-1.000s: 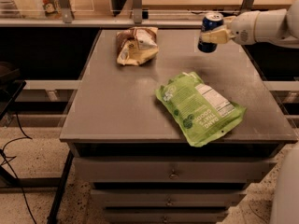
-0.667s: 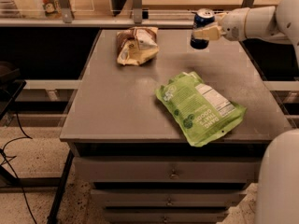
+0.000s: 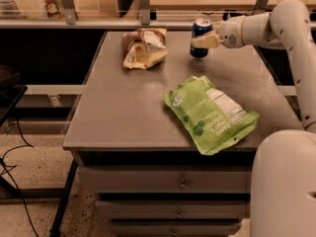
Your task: Move pepsi can near brown chip bag
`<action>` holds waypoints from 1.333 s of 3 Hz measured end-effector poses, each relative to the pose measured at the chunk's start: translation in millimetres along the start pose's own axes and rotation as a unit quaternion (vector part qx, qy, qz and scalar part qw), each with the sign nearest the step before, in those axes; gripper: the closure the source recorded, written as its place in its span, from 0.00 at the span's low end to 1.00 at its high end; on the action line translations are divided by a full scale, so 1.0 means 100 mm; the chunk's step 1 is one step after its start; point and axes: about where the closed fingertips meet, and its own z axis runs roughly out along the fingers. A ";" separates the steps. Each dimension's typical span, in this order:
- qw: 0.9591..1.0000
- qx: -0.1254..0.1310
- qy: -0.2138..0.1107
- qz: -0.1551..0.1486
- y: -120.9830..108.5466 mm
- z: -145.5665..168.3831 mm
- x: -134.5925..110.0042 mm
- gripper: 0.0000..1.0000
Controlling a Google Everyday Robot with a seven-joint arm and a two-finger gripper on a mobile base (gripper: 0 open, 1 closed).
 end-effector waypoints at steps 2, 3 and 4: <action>0.999 -0.046 -0.004 0.001 0.21 0.28 -0.01 1.00; 0.998 -0.064 -0.005 -0.006 0.31 0.34 -0.08 1.00; 0.997 -0.079 -0.006 -0.001 0.39 0.38 -0.12 1.00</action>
Offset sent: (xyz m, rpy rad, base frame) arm -0.0045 0.0408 -0.0067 0.0195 0.0301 0.1254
